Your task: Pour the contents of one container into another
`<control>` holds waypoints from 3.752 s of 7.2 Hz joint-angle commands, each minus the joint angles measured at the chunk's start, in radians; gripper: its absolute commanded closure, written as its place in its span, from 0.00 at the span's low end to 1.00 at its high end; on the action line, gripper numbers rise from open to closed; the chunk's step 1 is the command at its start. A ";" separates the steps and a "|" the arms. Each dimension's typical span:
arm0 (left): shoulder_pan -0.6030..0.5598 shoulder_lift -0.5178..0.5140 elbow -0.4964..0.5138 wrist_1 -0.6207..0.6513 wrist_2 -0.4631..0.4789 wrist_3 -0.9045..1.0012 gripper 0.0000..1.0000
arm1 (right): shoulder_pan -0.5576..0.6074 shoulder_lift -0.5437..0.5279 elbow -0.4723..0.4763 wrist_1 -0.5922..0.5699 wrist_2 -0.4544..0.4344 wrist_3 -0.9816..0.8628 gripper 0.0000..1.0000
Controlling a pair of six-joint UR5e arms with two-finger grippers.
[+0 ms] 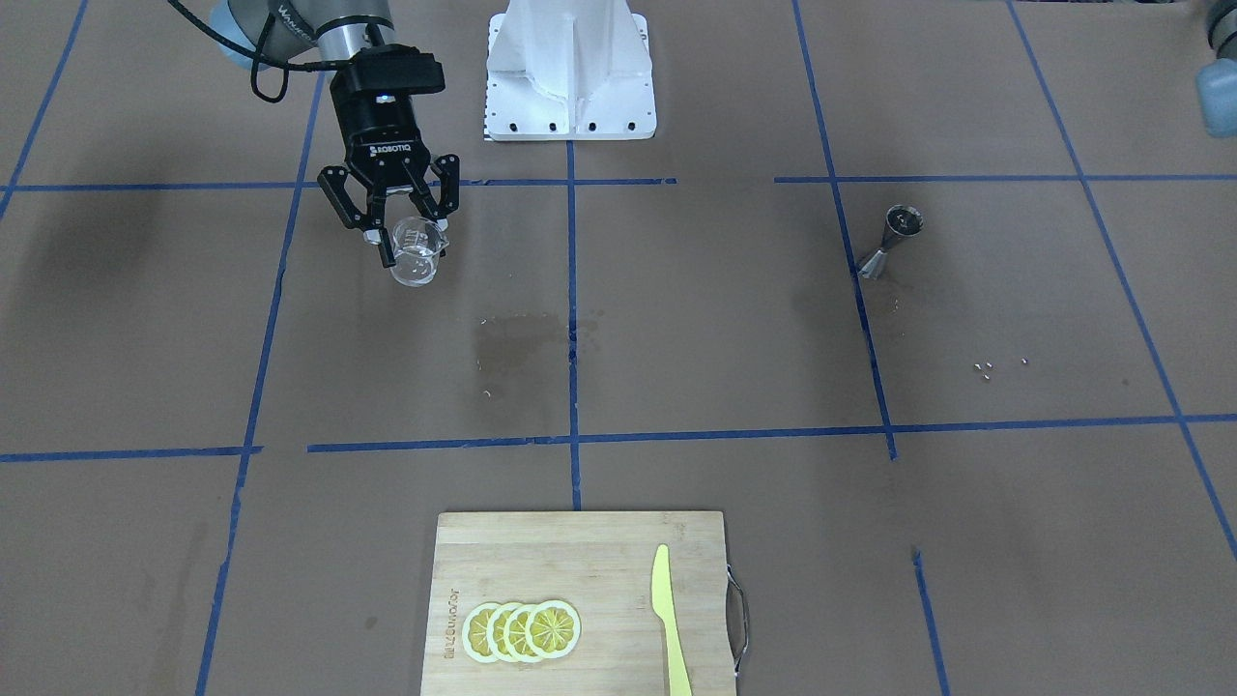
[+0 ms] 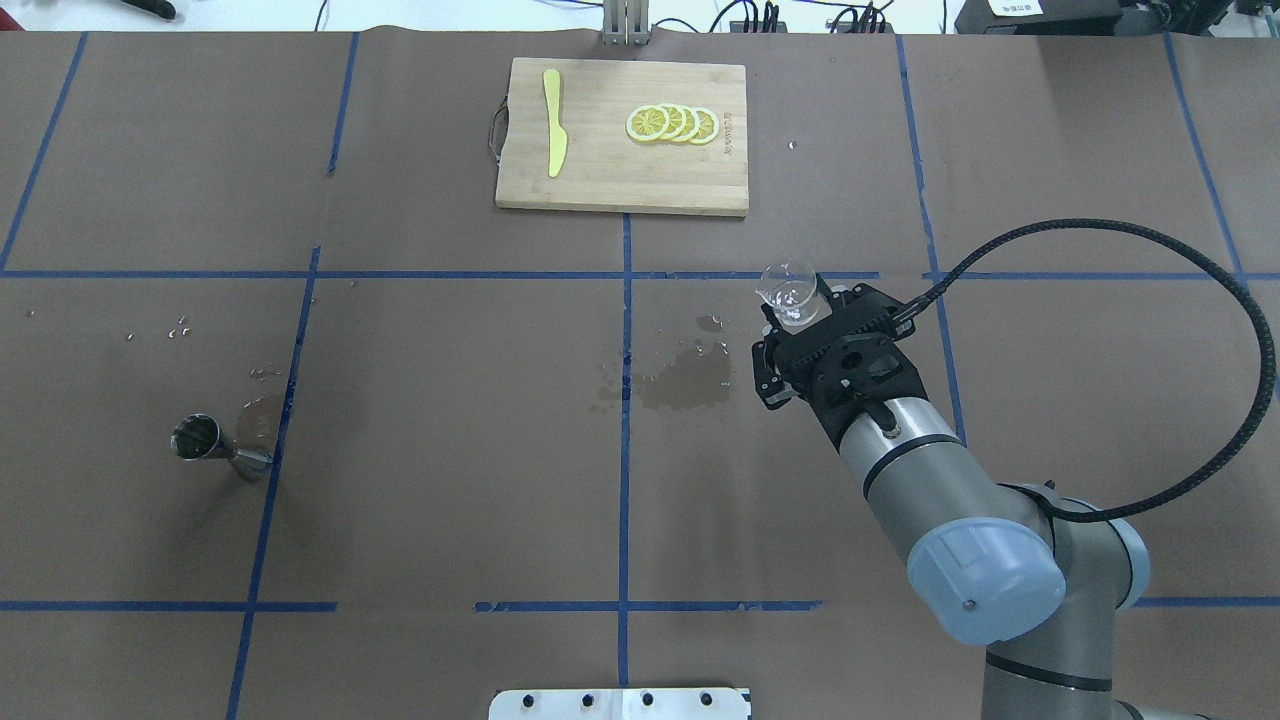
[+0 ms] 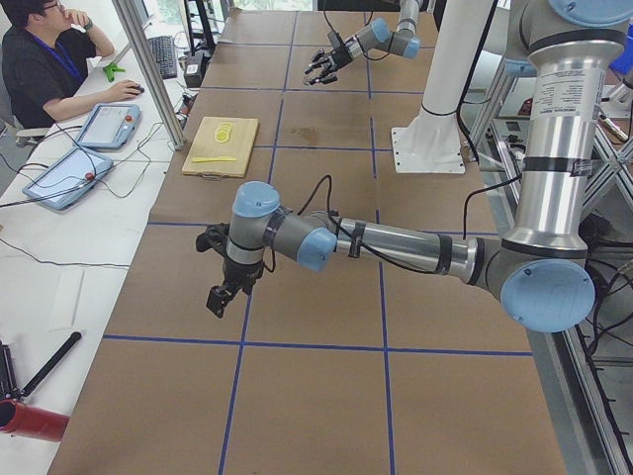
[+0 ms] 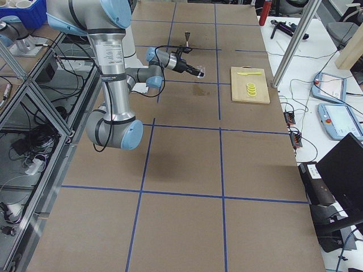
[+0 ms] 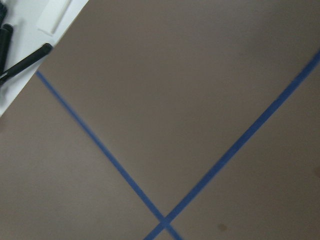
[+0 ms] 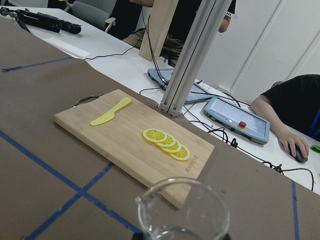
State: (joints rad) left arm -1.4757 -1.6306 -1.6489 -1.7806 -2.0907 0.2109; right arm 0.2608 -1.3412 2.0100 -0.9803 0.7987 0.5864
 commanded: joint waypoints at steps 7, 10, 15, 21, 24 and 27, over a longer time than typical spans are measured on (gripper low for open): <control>-0.127 0.109 0.107 0.136 -0.290 -0.007 0.00 | 0.001 -0.105 0.048 0.066 0.002 0.096 1.00; -0.127 0.112 0.100 0.136 -0.290 -0.004 0.00 | 0.001 -0.280 0.018 0.242 -0.010 0.198 1.00; -0.127 0.110 0.086 0.135 -0.290 -0.004 0.00 | -0.011 -0.322 -0.105 0.259 -0.076 0.453 1.00; -0.127 0.110 0.078 0.135 -0.290 -0.005 0.00 | -0.166 -0.322 -0.198 0.261 -0.246 0.619 1.00; -0.127 0.112 0.080 0.135 -0.290 -0.005 0.00 | -0.189 -0.319 -0.345 0.467 -0.245 0.590 1.00; -0.127 0.112 0.080 0.135 -0.290 -0.004 0.00 | -0.204 -0.316 -0.373 0.511 -0.245 0.572 1.00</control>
State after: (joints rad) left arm -1.6030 -1.5188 -1.5698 -1.6460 -2.3807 0.2069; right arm 0.0642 -1.6597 1.6480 -0.4804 0.5538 1.1610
